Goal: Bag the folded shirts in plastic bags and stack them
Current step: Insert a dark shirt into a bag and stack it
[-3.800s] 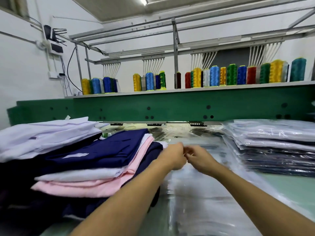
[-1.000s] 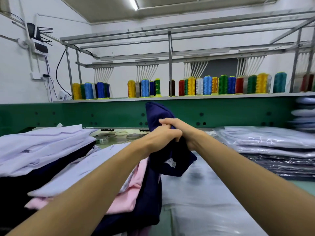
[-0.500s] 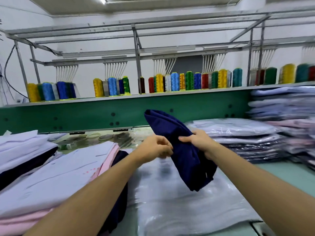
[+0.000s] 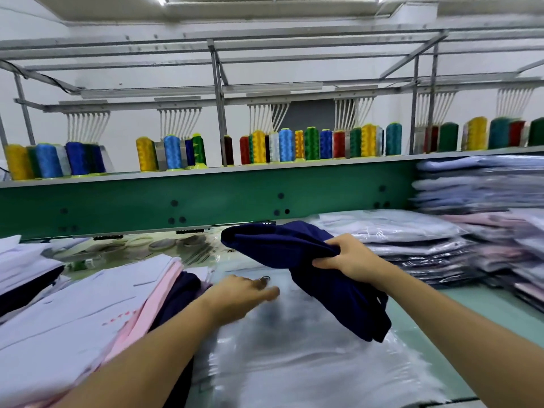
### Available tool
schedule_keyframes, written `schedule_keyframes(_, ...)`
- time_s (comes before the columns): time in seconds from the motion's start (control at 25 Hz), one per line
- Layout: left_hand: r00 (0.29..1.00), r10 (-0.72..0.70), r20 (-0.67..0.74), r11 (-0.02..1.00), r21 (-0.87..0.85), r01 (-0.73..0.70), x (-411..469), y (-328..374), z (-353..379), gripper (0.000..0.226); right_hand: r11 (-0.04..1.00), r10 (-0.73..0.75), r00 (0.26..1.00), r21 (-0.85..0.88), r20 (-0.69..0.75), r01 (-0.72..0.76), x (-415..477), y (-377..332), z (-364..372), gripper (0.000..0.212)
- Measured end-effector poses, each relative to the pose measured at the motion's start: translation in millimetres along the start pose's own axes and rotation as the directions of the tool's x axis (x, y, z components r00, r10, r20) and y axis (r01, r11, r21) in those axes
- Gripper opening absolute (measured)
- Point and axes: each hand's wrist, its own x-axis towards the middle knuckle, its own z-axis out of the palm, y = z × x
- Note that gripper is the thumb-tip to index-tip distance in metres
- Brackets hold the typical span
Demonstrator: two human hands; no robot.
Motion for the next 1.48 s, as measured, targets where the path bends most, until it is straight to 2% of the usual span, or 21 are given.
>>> schedule_keyframes(0.04,0.996,0.084,0.034,0.995,0.043,-0.086,3.1,-1.7,1.1,0.055,1.0,-0.026,1.0,-0.016,0.004,0.026,0.8,-0.7,-4.1,0.003)
schedule_keyframes(0.08,0.991,0.099,0.088,0.994,0.035,-0.103,6.2,-2.5,3.7,0.051,0.998,-0.052,0.999,-0.02,0.006,0.052,1.5,-1.2,-7.4,0.003)
schedule_keyframes(0.16,0.988,-0.006,0.156,0.997,-0.072,0.017,10.9,-4.6,4.9,0.04,0.994,-0.108,0.994,-0.005,0.003,0.108,2.1,-0.6,-10.6,0.004)
schedule_keyframes(0.24,0.968,-0.177,0.18,0.925,-0.307,0.226,18.2,-12.3,1.8,0.038,0.986,-0.164,0.986,0.032,0.013,0.163,1.0,3.9,-10.0,0.005)
schedule_keyframes(0.32,0.931,-0.327,0.161,0.765,-0.533,0.361,26.2,-21.8,-4.9,0.034,0.977,-0.205,0.978,0.07,0.038,0.202,-1.0,11.8,-9.9,0.008)
schedule_keyframes(0.44,0.879,-0.449,0.162,0.548,-0.727,0.413,25.2,-24.4,-7.1,0.027,0.965,-0.259,0.96,0.08,0.105,0.251,-3.4,24.4,-10.7,0.018)
schedule_keyframes(0.48,0.843,-0.498,0.204,0.406,-0.804,0.435,23.6,-26.5,-3.2,0.025,0.962,-0.267,0.955,0.084,0.129,0.258,-4.0,28.4,-10.8,0.021)
schedule_keyframes(0.56,0.725,-0.625,0.29,0.029,-0.919,0.392,21.7,-32.0,-0.4,0.02,0.962,-0.266,0.951,0.104,0.16,0.252,-5.5,35.5,-11.7,0.024)
schedule_keyframes(0.6,0.678,-0.656,0.332,-0.09,-0.926,0.366,21.4,-37.5,-3.9,0.016,0.963,-0.261,0.951,0.117,0.169,0.243,-6.6,38.7,-12.2,0.023)
schedule_keyframes(0.68,0.676,-0.642,0.362,-0.146,-0.923,0.355,27.3,-48.4,-6.7,0.032,0.962,-0.259,0.948,0.135,0.187,0.237,-8.5,43.9,-13.6,0.021)
schedule_keyframes(0.76,0.758,-0.566,0.325,-0.163,-0.945,0.283,31.0,-51.5,-15.4,0.04,0.961,-0.265,0.943,0.137,0.202,0.241,-9.0,47.5,-13.8,0.024)
schedule_keyframes(0.8,0.788,-0.538,0.298,-0.177,-0.954,0.24,32.5,-53.2,-16.9,0.032,0.96,-0.267,0.942,0.135,0.204,0.243,-8.8,48.7,-13.5,0.027)
schedule_keyframes(0.84,0.818,-0.521,0.243,-0.159,-0.969,0.187,32.3,-56.7,-16.3,0.022,0.96,-0.269,0.941,0.133,0.204,0.245,-8.5,49.8,-13.6,0.028)
schedule_keyframes(0.88,0.824,-0.538,0.179,-0.071,-0.983,0.167,34.7,-63.1,-13.5,0.036,0.96,-0.269,0.942,0.135,0.201,0.246,-8.4,50.8,-13.9,0.029)
schedule_keyframes(0.96,0.836,-0.546,0.052,0.217,-0.955,0.201,35.9,-69.8,-14.8,0.064,0.958,-0.272,0.942,0.145,0.198,0.246,-9.2,52.7,-16.2,0.029)
schedule_keyframes(1.0,0.847,-0.532,0.015,0.305,-0.929,0.208,39.0,-73.1,-17.9,0.067,0.957,-0.277,0.94,0.15,0.202,0.249,-9.9,53.6,-17.0,0.029)
schedule_keyframes(1.08,0.877,-0.479,-0.02,0.447,-0.866,0.224,45.8,-77.9,-20.6,0.068,0.953,-0.292,0.931,0.145,0.217,0.265,-10.7,54.2,-17.4,0.025)
schedule_keyframes(1.2,0.917,-0.397,-0.016,0.697,-0.656,0.29,51.9,-82.4,-23.1,0.066,0.953,-0.297,0.924,0.129,0.241,0.273,-10.3,56.5,-14.9,0.024)
schedule_keyframes(1.32,0.933,-0.357,0.037,0.827,-0.452,0.334,57.2,-85.2,-30.5,0.075,0.956,-0.29,0.925,0.11,0.245,0.271,-9.3,58.2,-11.8,0.023)
schedule_keyframes(1.4,0.934,-0.346,0.085,0.904,-0.235,0.357,61.0,-84.7,-36.0,0.07,0.96,-0.28,0.93,0.091,0.239,0.265,-9.0,59.2,-7.7,0.022)
schedule_keyframes(1.48,0.92,-0.376,0.114,0.917,-0.099,0.387,63.7,-82.0,-37.4,0.074,0.961,-0.278,0.931,0.078,0.237,0.267,-9.2,59.2,-3.5,0.021)
